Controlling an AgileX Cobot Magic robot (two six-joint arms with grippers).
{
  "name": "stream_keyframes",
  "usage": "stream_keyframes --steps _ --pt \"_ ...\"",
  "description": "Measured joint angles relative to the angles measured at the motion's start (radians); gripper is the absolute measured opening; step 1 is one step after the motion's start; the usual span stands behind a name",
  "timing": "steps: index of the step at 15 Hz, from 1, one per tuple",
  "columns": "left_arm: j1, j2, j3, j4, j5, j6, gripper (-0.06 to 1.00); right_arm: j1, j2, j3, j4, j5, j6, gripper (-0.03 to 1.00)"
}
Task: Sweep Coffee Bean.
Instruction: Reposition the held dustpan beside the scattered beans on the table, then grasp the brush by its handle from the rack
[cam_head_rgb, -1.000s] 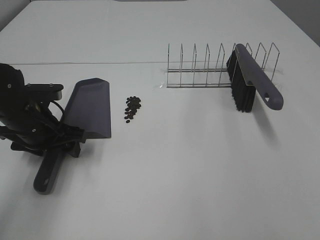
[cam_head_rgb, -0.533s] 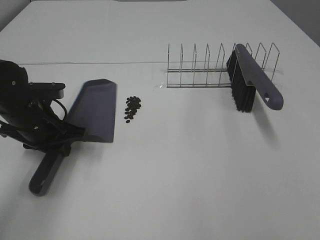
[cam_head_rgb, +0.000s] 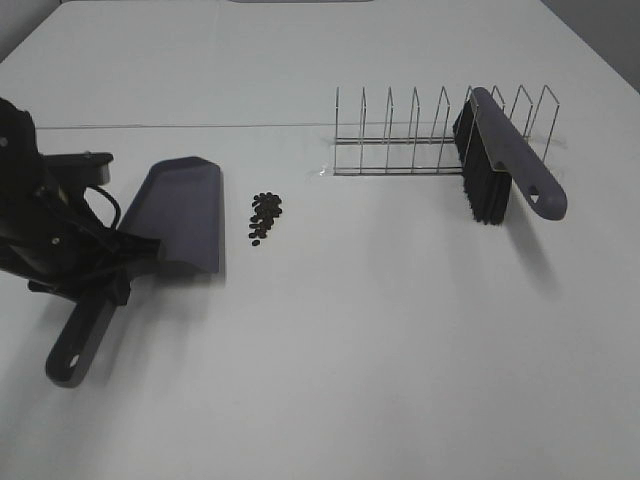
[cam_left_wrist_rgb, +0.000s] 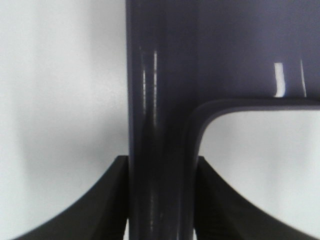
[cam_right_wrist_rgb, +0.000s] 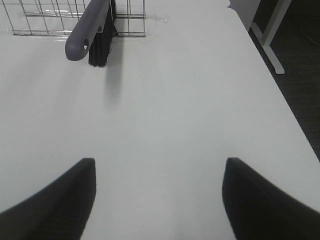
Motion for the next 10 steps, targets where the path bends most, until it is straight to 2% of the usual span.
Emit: stream_keyframes --steps 3,7,8,10 --pt "0.000 -0.146 0.000 0.024 0.013 0.000 0.35 0.000 0.000 0.000 0.000 0.000 0.000 0.68" --pt "0.000 -0.173 0.000 0.039 0.018 -0.001 0.35 0.000 0.013 -0.001 0.000 -0.004 0.000 0.68" --pt "0.000 -0.173 0.000 0.039 0.019 -0.001 0.35 0.000 0.048 -0.014 0.000 -0.036 0.000 0.68" --pt "0.000 -0.173 0.000 0.039 0.019 -0.001 0.35 0.000 0.164 -0.047 0.015 -0.182 0.000 0.68"
